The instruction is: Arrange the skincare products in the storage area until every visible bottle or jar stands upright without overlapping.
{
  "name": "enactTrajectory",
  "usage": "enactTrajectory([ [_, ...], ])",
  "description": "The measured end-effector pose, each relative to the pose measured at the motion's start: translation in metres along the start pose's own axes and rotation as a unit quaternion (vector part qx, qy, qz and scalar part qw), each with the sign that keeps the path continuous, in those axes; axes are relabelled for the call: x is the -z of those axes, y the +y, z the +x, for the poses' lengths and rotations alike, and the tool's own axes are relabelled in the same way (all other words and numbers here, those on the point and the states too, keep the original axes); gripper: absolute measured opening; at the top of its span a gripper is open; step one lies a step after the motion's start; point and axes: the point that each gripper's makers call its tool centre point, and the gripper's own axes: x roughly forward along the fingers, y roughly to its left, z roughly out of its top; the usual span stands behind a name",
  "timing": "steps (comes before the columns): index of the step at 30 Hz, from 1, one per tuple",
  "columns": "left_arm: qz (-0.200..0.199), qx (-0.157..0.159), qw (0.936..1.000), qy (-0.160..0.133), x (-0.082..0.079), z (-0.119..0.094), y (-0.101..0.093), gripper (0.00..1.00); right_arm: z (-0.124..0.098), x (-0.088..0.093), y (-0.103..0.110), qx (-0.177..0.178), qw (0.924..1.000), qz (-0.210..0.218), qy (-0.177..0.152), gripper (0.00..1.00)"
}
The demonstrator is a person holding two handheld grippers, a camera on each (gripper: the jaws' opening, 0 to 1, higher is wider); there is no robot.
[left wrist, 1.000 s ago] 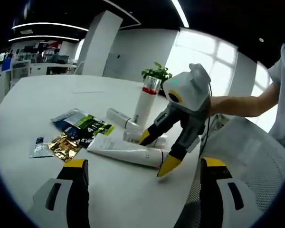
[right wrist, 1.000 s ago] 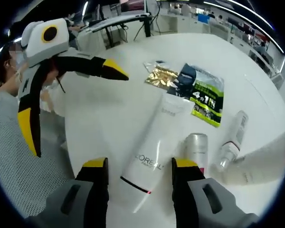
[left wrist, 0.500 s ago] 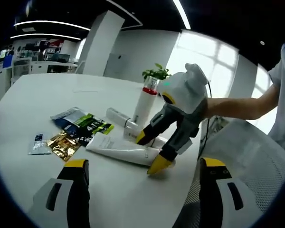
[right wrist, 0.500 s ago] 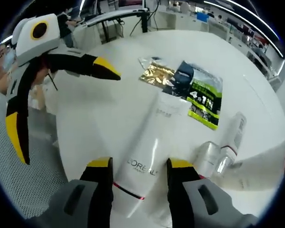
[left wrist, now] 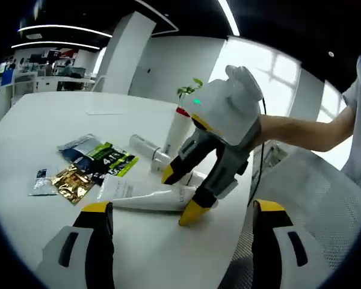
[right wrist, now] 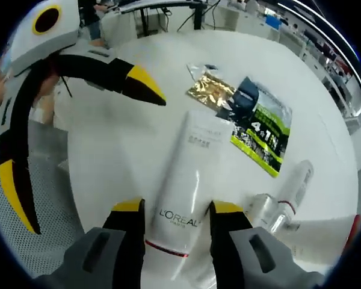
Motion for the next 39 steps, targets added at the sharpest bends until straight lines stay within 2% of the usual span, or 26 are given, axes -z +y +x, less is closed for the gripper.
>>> enactTrajectory([
  [2,-0.002,0.001,1.0000,0.001,0.001,0.000,-0.001,0.88,0.001,-0.004,0.001,-0.008,0.9998,-0.014,-0.011,0.40],
  [4,-0.003,0.001,1.0000,0.002,0.001,0.000,-0.001,0.88,0.001,-0.006,-0.003,-0.007,0.9998,-0.008,-0.015,0.33],
  [10,-0.010,-0.006,0.9999,-0.003,0.003,-0.005,0.001,0.87,0.001,-0.005,0.000,-0.012,0.9997,-0.018,-0.010,0.32],
  [14,-0.018,-0.013,0.9998,-0.002,0.006,-0.005,0.005,0.86,0.001,-0.005,0.000,-0.015,0.9996,-0.012,-0.023,0.30],
  [18,-0.029,-0.022,0.9993,-0.007,0.005,-0.007,0.008,0.85,0.000,-0.005,0.001,-0.010,0.9988,-0.008,-0.047,0.27],
  [29,-0.056,-0.050,0.9970,-0.020,0.008,-0.015,0.017,0.81,-0.001,-0.008,0.004,0.015,0.9967,-0.023,-0.077,0.19],
  [36,-0.086,-0.073,0.9931,-0.033,0.007,-0.021,0.030,0.82,-0.003,-0.008,0.002,0.011,0.9941,0.008,-0.108,0.16],
  [39,-0.106,-0.084,0.9906,-0.019,0.015,-0.023,0.037,0.81,-0.003,-0.009,0.001,0.009,0.9933,0.013,-0.115,0.15],
])
